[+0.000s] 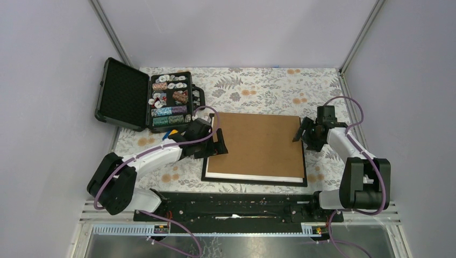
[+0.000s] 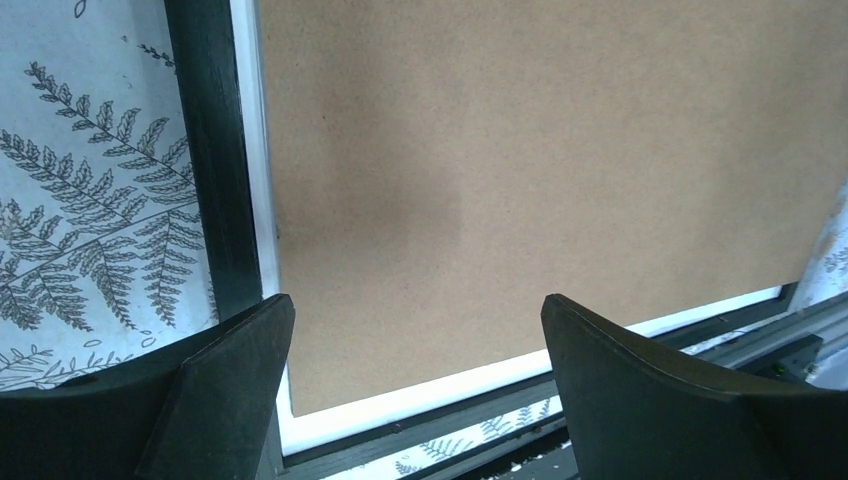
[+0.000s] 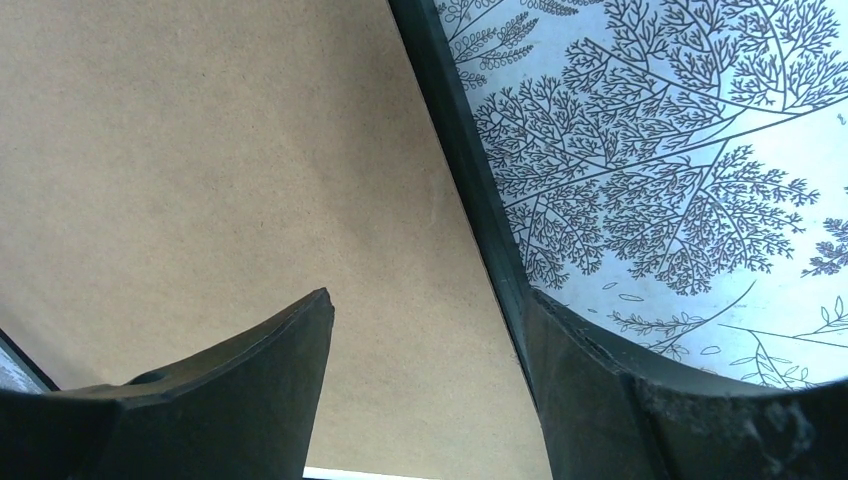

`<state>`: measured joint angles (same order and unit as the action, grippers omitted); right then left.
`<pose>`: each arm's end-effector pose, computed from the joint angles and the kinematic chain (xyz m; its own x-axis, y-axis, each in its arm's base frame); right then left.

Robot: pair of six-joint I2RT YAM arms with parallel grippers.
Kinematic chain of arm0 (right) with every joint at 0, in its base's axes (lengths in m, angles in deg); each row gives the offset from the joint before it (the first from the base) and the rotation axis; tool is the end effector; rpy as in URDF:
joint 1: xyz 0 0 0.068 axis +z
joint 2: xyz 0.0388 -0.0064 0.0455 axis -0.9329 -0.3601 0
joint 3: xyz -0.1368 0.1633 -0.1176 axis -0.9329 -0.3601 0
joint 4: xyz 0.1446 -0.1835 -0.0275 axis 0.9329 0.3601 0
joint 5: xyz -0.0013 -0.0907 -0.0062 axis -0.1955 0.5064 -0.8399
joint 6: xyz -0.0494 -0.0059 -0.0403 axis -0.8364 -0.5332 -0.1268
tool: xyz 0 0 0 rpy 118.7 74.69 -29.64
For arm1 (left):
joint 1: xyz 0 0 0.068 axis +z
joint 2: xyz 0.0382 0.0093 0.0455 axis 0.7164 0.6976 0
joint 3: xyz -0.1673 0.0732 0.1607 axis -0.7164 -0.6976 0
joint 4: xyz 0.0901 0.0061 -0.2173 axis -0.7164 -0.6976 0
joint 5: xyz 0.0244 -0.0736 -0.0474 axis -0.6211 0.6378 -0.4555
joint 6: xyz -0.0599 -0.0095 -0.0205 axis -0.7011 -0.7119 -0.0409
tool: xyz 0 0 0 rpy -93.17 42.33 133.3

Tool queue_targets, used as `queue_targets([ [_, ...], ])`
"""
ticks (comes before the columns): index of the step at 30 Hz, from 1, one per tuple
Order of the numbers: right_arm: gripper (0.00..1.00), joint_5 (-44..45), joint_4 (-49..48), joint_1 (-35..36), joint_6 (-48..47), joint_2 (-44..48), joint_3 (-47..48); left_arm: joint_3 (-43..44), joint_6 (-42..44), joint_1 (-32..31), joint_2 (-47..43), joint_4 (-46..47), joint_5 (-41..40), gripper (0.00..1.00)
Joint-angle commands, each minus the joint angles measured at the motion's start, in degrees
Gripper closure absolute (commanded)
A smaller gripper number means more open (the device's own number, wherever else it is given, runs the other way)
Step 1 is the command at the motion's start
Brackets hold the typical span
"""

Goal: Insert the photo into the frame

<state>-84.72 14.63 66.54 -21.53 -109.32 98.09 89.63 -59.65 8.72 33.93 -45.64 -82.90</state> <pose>0.2532 -0.0033 0.1670 -0.7933 0.4373 -0.4237 0.3182 0.8910 0.3238 0.2023 -0.1575 0.1688 -0.9010 -0.1939 -0.3881 0.0108 0.8842 -0.4669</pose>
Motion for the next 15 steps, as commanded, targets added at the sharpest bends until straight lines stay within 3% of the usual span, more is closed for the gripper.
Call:
queue_targets([
  [1, 0.24, -1.1, -0.3, 0.4, -0.9, -1.0, -0.2, 1.5, 2.6, -0.2, 2.4, 3.6, -2.1, 0.02],
  [8, 0.30, -2.6, -1.6, 0.6, -0.8, -2.9, -0.2, 7.1, 3.4, -0.3, 10.4, 5.2, -4.2, 0.02],
  [15, 0.31, -2.8, -2.2, 0.8, -0.9, -3.3, -0.4, 9.7, 5.3, -1.0, 12.0, 3.5, -10.3, 0.02],
])
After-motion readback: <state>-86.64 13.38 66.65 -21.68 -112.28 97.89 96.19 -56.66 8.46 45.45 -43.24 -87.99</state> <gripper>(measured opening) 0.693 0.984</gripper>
